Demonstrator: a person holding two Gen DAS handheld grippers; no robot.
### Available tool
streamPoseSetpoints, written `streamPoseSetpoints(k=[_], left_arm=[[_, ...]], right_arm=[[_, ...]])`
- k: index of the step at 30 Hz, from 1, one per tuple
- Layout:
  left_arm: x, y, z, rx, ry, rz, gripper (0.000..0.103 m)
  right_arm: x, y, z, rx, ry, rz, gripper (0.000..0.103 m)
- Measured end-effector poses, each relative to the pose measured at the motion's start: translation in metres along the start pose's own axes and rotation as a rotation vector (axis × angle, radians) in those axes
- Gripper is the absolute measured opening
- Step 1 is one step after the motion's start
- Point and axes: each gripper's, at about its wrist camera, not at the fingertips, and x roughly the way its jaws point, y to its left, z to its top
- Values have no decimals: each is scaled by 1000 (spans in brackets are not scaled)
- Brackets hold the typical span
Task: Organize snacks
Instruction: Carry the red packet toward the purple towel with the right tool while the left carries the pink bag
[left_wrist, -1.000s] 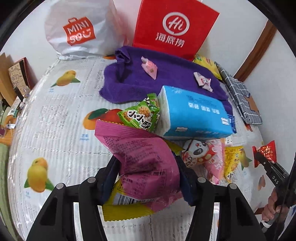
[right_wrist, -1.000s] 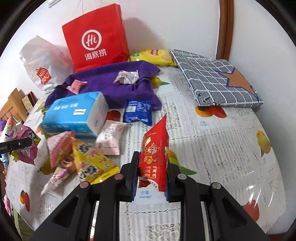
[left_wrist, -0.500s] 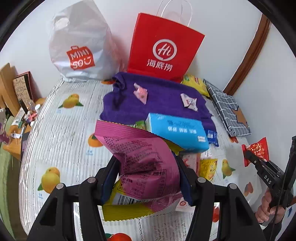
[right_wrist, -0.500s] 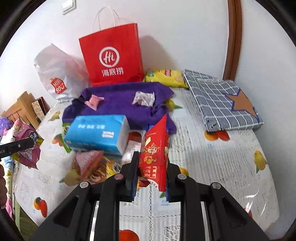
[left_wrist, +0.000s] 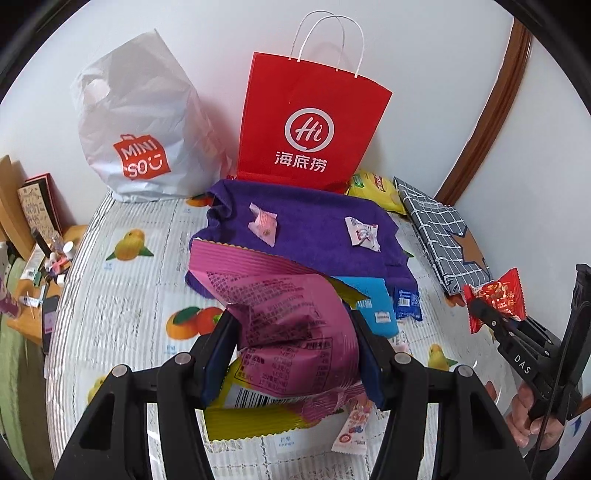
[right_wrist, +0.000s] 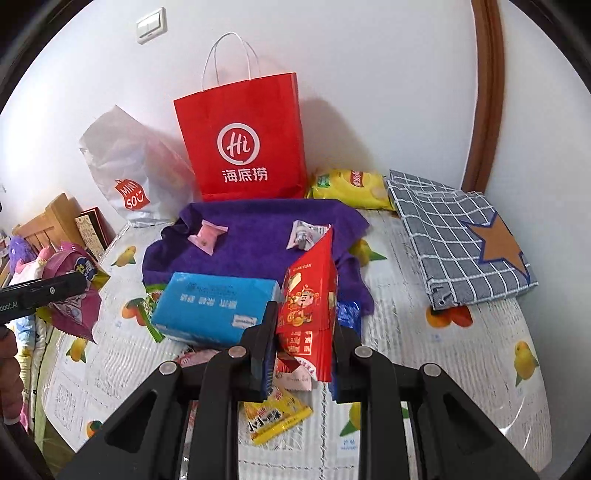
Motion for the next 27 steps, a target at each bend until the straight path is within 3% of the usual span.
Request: streamPoseSetpoints(k=[17, 27], left_arm=[[25, 10, 40, -4, -12, 8, 58], [56, 32, 63, -27, -1, 30, 58]], right_arm=[[32, 2, 33, -2, 5, 10, 22], [72, -6, 45, 22, 38, 7, 22]])
